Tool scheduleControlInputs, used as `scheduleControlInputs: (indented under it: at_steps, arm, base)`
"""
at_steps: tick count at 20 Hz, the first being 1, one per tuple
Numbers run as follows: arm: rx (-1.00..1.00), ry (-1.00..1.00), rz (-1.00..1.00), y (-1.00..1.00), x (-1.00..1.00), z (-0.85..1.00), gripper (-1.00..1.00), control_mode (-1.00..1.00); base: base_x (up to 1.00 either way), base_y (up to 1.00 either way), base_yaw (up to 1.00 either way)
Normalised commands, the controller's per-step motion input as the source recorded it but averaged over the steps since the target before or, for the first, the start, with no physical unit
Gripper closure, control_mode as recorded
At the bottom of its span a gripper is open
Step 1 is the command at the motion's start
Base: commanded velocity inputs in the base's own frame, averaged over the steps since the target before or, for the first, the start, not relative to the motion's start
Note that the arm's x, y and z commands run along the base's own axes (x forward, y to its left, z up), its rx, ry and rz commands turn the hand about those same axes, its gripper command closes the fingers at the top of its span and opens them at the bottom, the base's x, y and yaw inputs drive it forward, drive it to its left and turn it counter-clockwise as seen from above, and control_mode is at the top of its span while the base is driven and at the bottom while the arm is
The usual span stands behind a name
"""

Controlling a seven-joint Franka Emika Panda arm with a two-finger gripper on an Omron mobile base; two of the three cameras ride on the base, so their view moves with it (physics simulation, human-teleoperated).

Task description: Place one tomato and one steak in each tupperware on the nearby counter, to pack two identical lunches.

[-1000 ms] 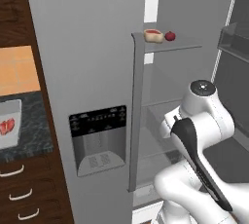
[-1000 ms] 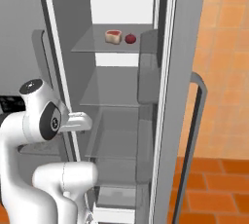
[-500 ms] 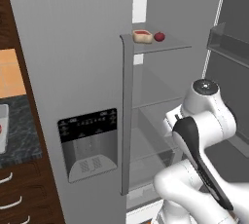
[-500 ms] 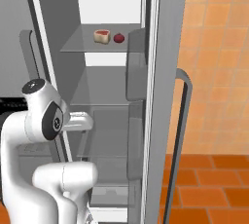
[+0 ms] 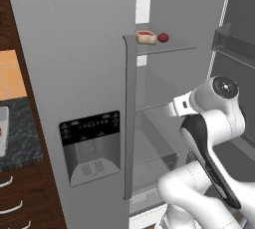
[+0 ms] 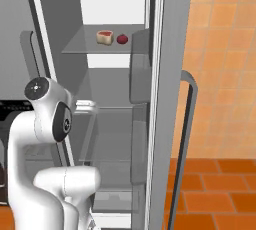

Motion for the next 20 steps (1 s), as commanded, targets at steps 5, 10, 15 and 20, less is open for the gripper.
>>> scheduleControlInputs:
  at_steps: [5, 10, 15, 20]
  arm:
    - [0.0, -0.29, 0.18, 0.0, 0.38, 0.76, -1.0, -1.0]
    - [0.0, -0.14, 0.15, 0.0, 0.45, 0.88, -1.0, -1.0]
    - [0.0, 0.01, 0.05, 0.17, 0.53, 0.9, -1.0, -1.0]
    - [0.0, 0.0, 0.0, 0.17, 0.44, 0.53, -1.0, -1.0]
  base:
    - [0.0, 0.0, 0.0]
    - [0.0, 0.0, 0.0]
    - [0.0, 0.0, 0.0]
    - [0.0, 0.0, 0.0]
